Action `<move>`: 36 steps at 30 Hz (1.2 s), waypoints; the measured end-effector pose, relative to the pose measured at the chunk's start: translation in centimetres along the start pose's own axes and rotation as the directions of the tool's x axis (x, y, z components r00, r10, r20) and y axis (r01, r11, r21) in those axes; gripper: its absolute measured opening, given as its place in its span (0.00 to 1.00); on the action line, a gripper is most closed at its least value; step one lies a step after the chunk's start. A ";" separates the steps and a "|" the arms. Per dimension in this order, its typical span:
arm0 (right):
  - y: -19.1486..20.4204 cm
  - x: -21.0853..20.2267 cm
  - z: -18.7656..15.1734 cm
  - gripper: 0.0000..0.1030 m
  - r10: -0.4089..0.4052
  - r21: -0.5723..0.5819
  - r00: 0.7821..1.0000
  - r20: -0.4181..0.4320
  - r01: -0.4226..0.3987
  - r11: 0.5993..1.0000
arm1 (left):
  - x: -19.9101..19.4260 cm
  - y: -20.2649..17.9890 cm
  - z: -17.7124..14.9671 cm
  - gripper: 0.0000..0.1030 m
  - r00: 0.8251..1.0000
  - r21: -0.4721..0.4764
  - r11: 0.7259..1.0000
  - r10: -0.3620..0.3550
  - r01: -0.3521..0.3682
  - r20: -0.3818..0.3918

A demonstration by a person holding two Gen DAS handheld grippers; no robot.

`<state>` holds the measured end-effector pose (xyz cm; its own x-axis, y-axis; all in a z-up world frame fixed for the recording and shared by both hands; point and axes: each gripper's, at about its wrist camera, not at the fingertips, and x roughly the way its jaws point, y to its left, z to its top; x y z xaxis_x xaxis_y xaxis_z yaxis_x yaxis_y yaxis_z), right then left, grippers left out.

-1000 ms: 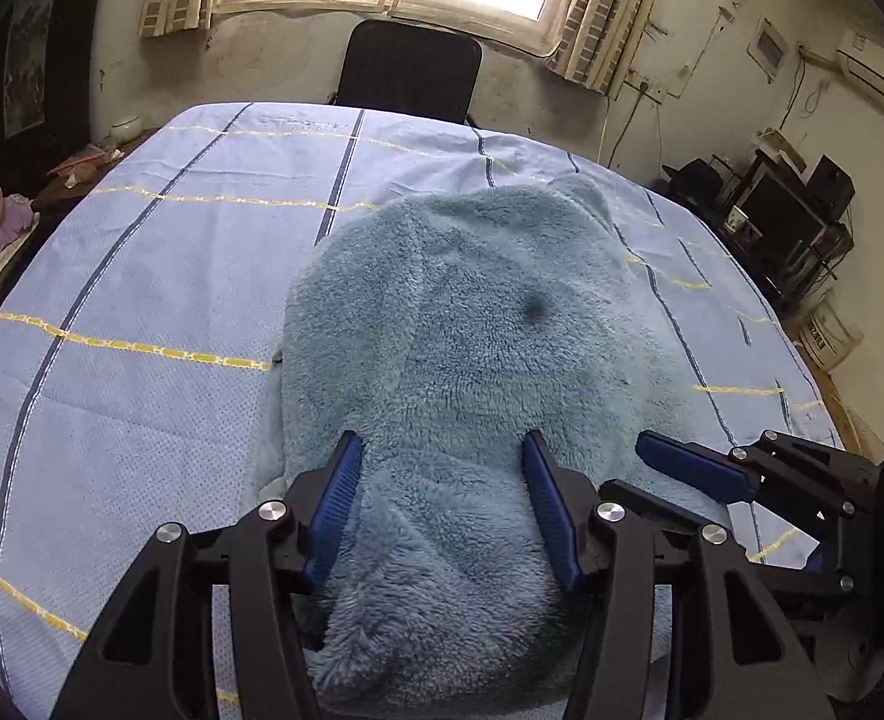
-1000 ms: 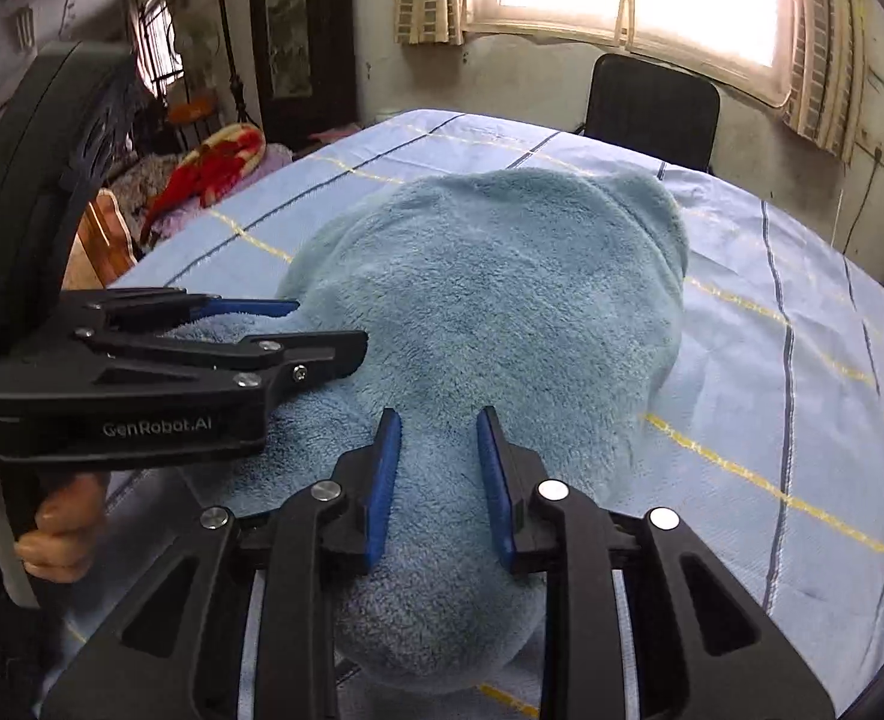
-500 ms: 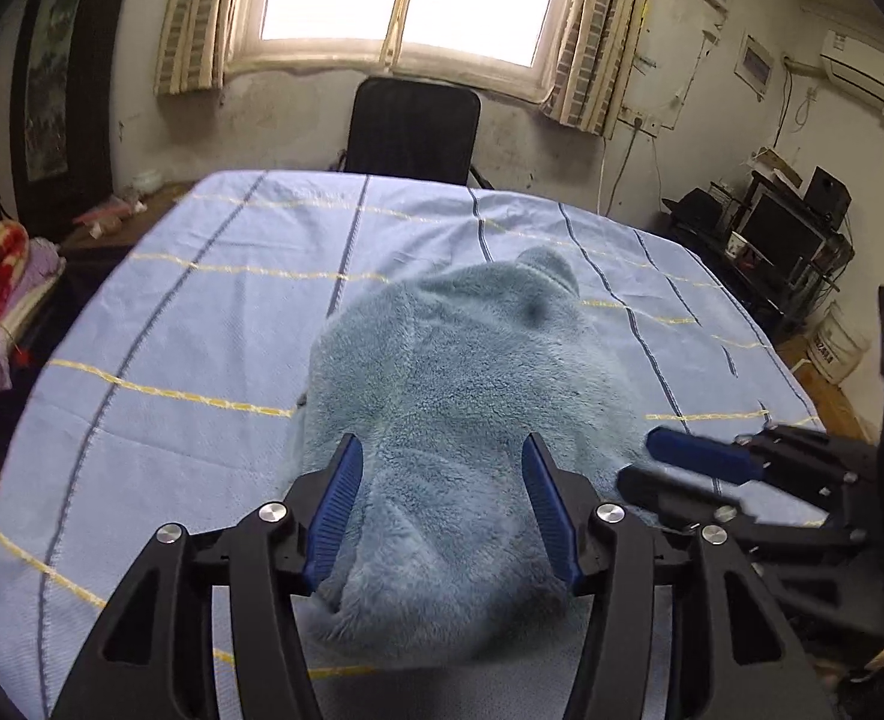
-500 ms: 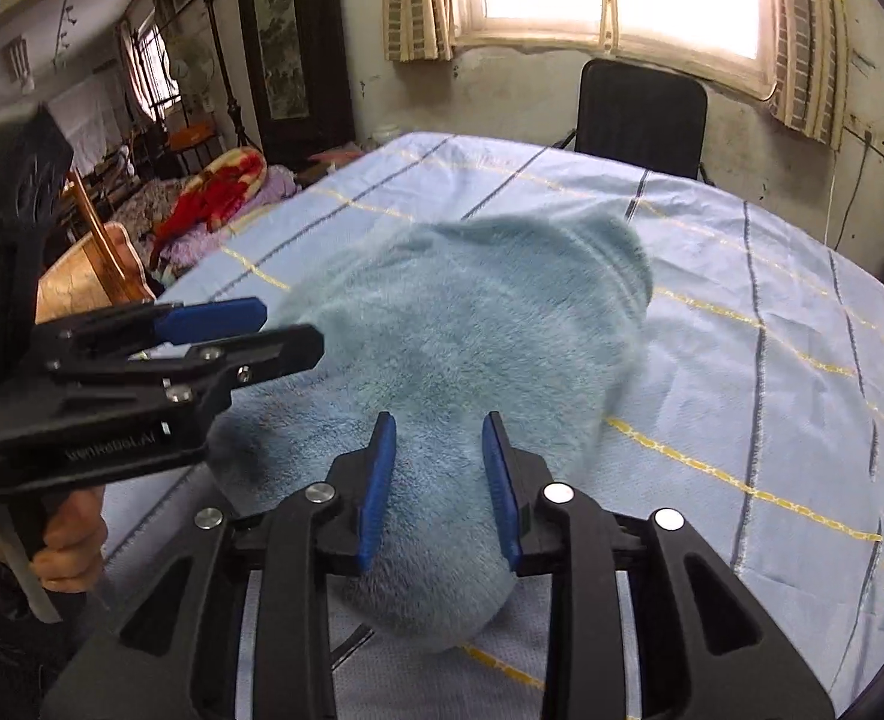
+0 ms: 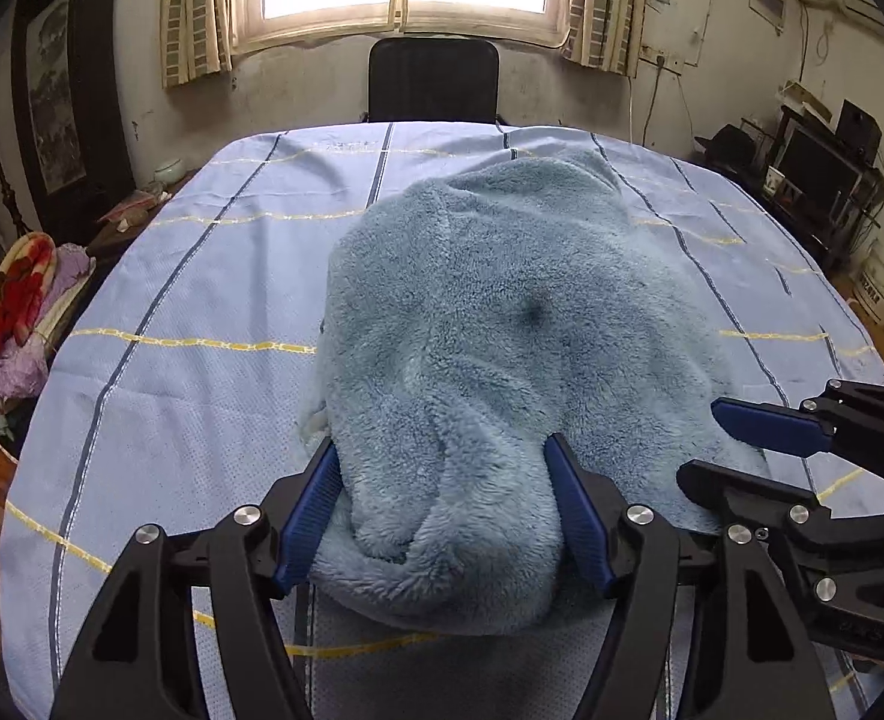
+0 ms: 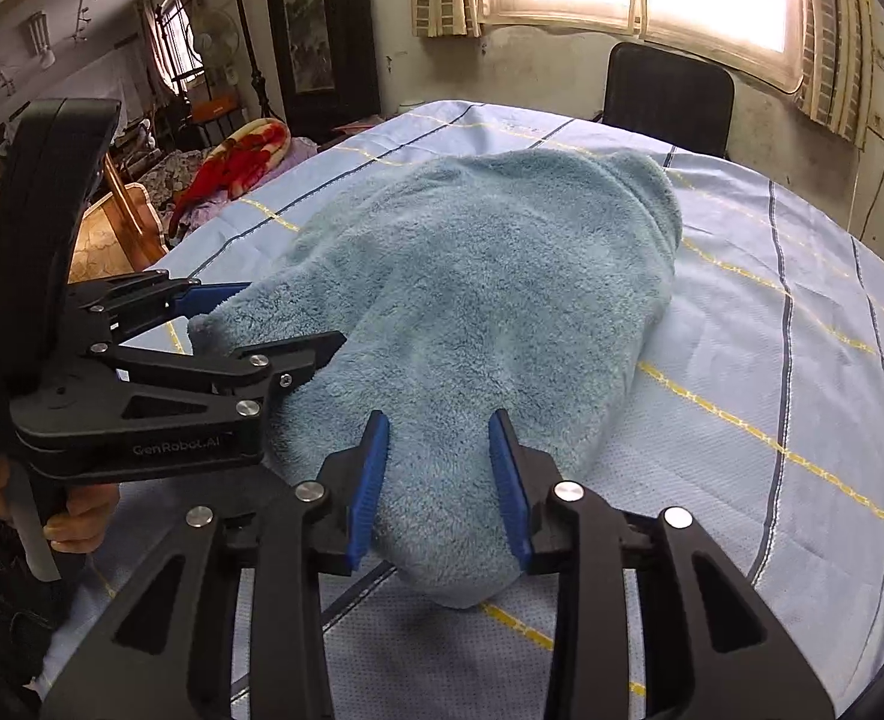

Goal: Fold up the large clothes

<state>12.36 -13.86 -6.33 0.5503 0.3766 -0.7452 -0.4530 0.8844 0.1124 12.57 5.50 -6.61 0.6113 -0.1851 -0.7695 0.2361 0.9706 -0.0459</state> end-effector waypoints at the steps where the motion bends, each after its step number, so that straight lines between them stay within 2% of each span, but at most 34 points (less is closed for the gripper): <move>1: 0.0 0.0 0.0 0.33 0.002 0.001 1.000 0.002 -0.002 1.000 | 0.0 0.0 0.0 0.68 1.000 -0.002 1.000 0.000 0.000 0.001; 5: -0.1 0.0 -0.1 0.33 0.009 0.005 1.000 0.006 -0.009 1.000 | -0.3 -0.1 0.0 0.69 1.000 0.000 1.000 0.008 -0.008 0.008; 10: 0.0 -0.5 0.0 0.35 0.003 -0.008 1.000 0.008 -0.003 1.000 | -1.3 -1.2 0.1 0.69 0.997 0.032 0.998 0.050 -0.052 0.050; 12: 0.0 -0.9 0.1 0.39 -0.004 -0.010 1.000 0.012 0.004 1.000 | -2.0 -1.4 0.2 0.69 0.996 0.034 0.998 0.055 -0.058 0.076; 14: -0.2 -1.7 0.4 0.51 0.003 0.005 1.000 0.022 -0.003 1.000 | -2.5 -1.4 0.3 0.68 0.994 0.027 0.998 0.057 -0.060 0.096; 15: -0.4 -2.3 0.6 0.54 0.005 0.016 0.999 0.035 -0.006 1.000 | -2.7 -1.3 0.4 0.68 0.993 0.021 0.998 0.053 -0.056 0.102; 17: -0.9 -3.2 0.8 0.62 0.006 0.033 0.998 0.061 -0.008 0.999 | -3.2 -0.9 0.6 0.69 0.993 0.001 0.999 0.038 -0.038 0.116; 20: -2.4 -4.3 1.2 0.69 0.018 0.095 0.996 0.090 -0.026 0.995 | -3.4 0.0 1.0 0.78 0.993 -0.039 0.999 -0.002 0.007 0.116; 23: -4.0 -4.7 1.3 0.74 0.056 0.176 0.994 0.097 -0.073 0.982 | -3.3 1.7 1.4 0.85 0.990 -0.098 0.989 -0.097 0.107 0.100; 25: -5.4 -4.6 1.3 0.76 0.090 0.247 0.992 0.093 -0.110 0.963 | -2.7 3.0 1.6 0.88 0.981 -0.154 0.971 -0.173 0.184 0.084; 27: -6.4 -4.2 1.1 0.76 0.134 0.309 0.987 0.085 -0.153 0.939 | -1.7 4.8 1.6 0.89 0.962 -0.230 0.934 -0.264 0.272 0.066; 30: -7.9 -3.2 0.5 0.77 0.188 0.403 0.979 0.078 -0.203 0.892 | 0.1 7.2 1.4 0.89 0.919 -0.347 0.855 -0.389 0.384 0.059; 32: -8.5 -2.6 0.2 0.77 0.211 0.438 0.975 0.071 -0.221 0.872 | 0.8 7.8 1.4 0.89 0.900 -0.375 0.825 -0.431 0.422 0.065; 36: -9.9 -1.1 0.0 0.77 0.251 0.520 0.966 0.067 -0.249 0.817 | 1.9 8.0 1.5 0.90 0.880 -0.381 0.805 -0.471 0.456 0.060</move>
<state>16.26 -23.04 -6.60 0.4649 0.6041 -0.6472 -0.1418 0.7724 0.6191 16.78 12.71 -7.43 0.4719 -0.6289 -0.6179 0.1811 0.7550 -0.6302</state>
